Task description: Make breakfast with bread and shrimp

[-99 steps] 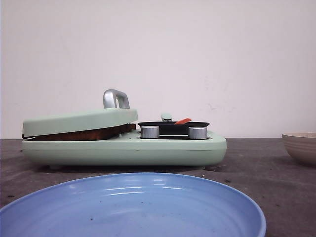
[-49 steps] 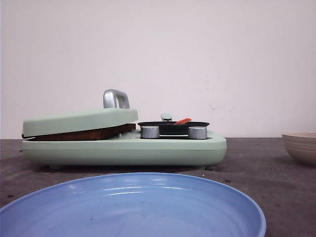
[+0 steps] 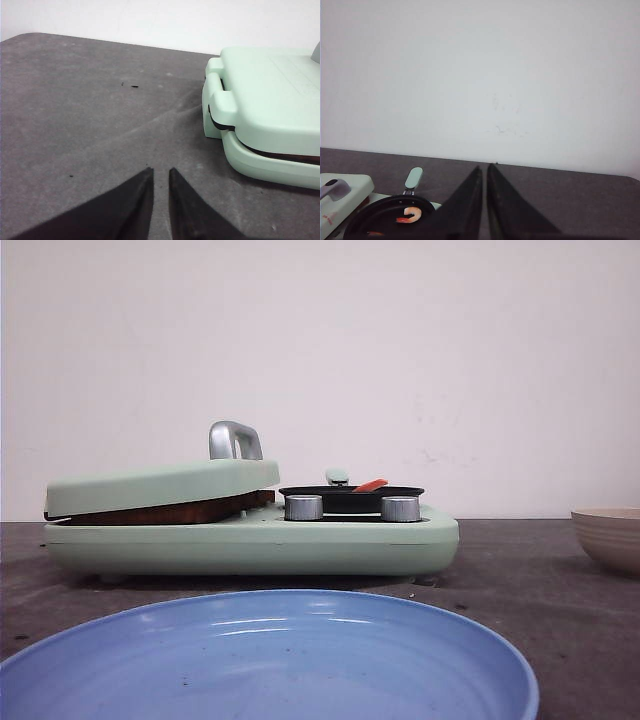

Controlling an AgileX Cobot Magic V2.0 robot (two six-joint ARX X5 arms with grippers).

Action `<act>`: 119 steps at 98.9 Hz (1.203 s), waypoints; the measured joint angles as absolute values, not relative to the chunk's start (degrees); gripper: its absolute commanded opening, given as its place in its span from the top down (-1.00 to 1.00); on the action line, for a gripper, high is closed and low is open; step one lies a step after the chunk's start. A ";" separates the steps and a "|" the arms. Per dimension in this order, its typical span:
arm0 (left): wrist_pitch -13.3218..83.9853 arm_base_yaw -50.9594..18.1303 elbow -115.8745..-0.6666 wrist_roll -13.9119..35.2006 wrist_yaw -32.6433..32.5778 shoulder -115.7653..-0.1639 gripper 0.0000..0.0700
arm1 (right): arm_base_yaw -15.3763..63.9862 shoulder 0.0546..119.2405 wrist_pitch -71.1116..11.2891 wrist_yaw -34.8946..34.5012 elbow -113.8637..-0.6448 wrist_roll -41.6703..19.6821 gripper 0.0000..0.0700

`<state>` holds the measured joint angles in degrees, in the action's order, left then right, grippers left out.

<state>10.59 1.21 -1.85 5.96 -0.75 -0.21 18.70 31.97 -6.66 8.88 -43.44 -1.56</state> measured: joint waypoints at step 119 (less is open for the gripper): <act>10.59 1.21 -1.85 5.96 -0.78 -0.21 1.00 | -3.44 1.89 -8.73 -0.51 -0.84 -3.44 0.99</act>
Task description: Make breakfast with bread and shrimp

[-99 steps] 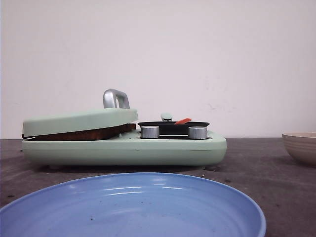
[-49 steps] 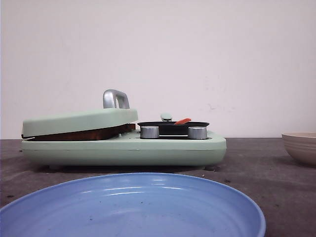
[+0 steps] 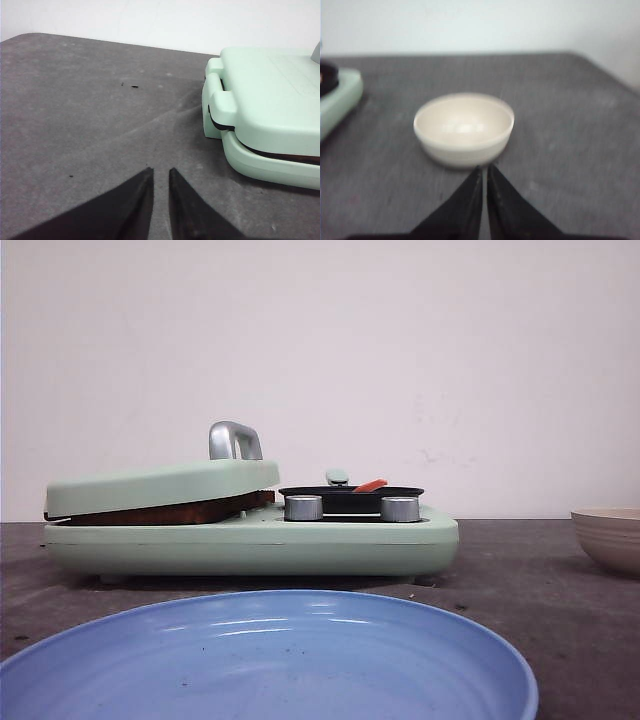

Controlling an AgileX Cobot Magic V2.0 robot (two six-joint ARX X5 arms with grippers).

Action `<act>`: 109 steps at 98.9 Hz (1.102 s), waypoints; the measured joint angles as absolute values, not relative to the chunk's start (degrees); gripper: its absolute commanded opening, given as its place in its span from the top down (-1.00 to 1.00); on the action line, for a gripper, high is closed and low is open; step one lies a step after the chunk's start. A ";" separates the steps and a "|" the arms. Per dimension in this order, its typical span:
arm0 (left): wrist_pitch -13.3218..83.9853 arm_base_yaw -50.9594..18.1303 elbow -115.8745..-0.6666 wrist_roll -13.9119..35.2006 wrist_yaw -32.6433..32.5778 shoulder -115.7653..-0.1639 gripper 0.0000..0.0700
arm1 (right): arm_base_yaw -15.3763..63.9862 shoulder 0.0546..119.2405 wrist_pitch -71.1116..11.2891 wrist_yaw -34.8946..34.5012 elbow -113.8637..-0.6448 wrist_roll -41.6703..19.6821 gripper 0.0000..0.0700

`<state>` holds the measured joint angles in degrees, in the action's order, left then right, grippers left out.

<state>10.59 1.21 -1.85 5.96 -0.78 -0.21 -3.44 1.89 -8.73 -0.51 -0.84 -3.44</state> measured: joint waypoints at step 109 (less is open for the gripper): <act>10.59 1.21 -1.85 5.96 -0.99 -0.21 1.00 | -3.46 0.14 -9.54 -1.56 -0.91 0.25 0.99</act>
